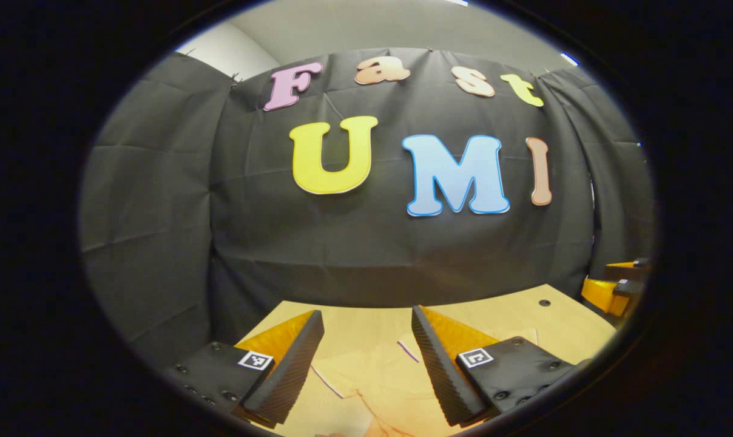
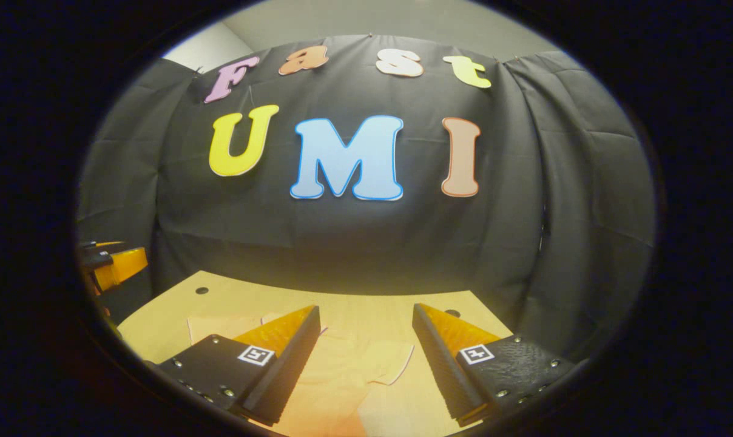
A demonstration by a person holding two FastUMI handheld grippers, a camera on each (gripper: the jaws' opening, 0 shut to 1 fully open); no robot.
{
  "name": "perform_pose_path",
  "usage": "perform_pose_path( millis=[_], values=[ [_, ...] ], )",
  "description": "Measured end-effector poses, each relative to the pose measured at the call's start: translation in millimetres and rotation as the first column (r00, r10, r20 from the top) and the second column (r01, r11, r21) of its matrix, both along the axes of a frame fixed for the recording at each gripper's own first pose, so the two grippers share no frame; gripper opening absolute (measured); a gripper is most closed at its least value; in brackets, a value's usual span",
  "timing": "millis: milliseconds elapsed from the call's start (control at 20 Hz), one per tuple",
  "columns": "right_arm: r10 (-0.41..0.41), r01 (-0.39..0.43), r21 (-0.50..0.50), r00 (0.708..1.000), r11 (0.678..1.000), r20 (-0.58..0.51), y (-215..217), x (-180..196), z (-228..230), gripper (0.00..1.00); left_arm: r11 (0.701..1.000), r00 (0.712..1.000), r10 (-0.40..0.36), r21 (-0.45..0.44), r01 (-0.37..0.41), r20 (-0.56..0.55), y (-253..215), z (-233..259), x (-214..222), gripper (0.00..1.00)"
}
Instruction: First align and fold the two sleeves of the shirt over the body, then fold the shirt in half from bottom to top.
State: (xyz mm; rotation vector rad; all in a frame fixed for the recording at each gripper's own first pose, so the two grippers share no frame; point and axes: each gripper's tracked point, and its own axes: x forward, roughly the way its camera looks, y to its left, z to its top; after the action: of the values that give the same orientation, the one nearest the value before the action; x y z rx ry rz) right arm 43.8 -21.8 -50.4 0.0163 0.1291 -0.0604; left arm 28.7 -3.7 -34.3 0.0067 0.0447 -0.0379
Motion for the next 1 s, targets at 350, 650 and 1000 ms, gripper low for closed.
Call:
perform_pose_path(
  millis=[350,650,1000],
  values=[
    [-0.029,0.031,0.007,0.989,1.000,-0.144,-14.2,44.1,-60.6,0.95,1.000,1.000,-0.009,-0.006,0.009,-0.010,1.7,-4.1,3.3,0.94],
    [-0.056,0.068,0.029,0.948,0.997,-0.313,-35.6,79.0,-132.7,0.96,1.000,1.000,-0.012,0.003,0.012,-0.016,7.5,-6.3,6.6,0.96],
    [-0.071,0.100,0.036,0.876,0.994,-0.477,-54.8,104.2,-205.3,0.96,1.000,0.999,0.000,0.014,0.000,-0.035,19.5,-10.3,9.8,0.94]
  ],
)
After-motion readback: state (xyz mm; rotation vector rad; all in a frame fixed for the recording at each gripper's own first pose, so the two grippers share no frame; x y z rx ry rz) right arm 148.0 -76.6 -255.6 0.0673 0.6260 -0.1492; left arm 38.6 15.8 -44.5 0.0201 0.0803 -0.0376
